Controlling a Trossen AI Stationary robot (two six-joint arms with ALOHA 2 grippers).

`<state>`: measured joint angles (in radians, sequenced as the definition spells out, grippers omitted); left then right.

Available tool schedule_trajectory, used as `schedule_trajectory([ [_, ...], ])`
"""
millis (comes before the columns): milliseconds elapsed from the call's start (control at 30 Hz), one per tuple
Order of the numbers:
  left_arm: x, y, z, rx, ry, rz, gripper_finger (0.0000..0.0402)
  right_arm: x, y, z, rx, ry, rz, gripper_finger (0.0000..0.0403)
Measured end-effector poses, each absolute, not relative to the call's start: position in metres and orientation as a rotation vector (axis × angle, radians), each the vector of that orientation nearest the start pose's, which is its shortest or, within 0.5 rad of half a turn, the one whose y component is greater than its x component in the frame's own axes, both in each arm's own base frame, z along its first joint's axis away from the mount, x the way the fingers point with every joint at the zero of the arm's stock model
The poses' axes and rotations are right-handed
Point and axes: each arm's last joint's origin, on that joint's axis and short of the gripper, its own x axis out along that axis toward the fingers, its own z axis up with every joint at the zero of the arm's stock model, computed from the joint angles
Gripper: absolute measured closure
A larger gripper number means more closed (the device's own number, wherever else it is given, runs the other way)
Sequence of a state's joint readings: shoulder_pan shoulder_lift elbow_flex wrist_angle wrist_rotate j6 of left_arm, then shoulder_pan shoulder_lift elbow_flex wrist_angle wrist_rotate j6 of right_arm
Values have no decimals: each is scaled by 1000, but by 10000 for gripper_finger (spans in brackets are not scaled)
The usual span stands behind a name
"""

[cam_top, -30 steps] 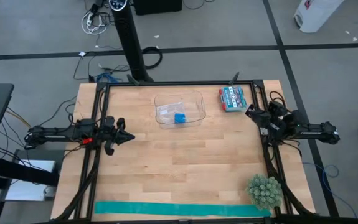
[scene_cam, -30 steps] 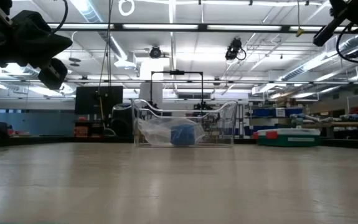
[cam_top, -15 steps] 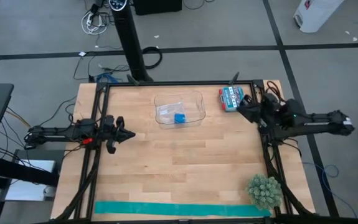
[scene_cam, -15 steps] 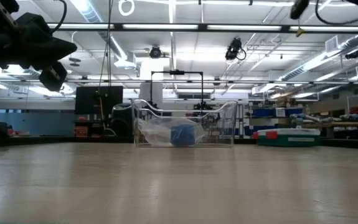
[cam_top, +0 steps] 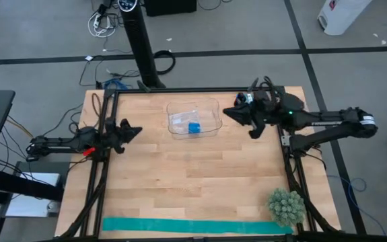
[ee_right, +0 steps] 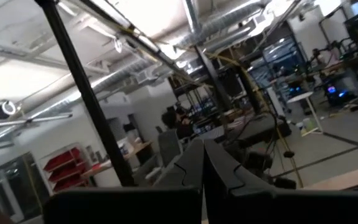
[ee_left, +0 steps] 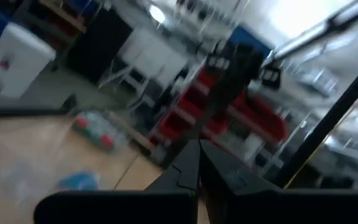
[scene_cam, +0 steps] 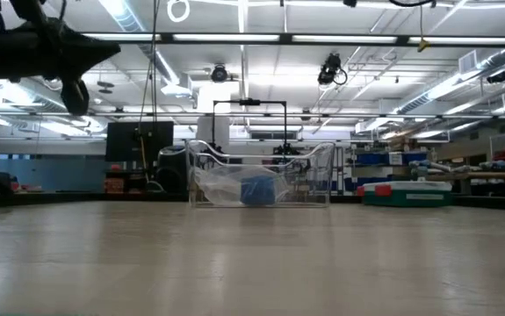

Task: Roll bandage
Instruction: Roll the sky blue bandage

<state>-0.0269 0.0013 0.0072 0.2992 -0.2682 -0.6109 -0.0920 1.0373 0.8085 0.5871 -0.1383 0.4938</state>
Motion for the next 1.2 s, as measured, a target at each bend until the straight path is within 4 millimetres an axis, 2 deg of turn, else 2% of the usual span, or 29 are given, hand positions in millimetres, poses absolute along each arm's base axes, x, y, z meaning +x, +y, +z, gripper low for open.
schedule_trajectory([
  [167,88,5,205,-662,-485,97,382,247,-18,372,441,-311,171,401],
  [333,83,5,214,-669,-581,65,382,257,-18,371,440,-289,190,402],
  [600,80,5,219,-678,-640,43,382,258,-18,370,457,-277,192,402],
  [1000,80,5,220,-725,-653,16,382,258,-19,370,626,-263,214,402],
  [1200,76,7,226,-765,-707,67,382,258,-20,370,634,-280,171,402],
])
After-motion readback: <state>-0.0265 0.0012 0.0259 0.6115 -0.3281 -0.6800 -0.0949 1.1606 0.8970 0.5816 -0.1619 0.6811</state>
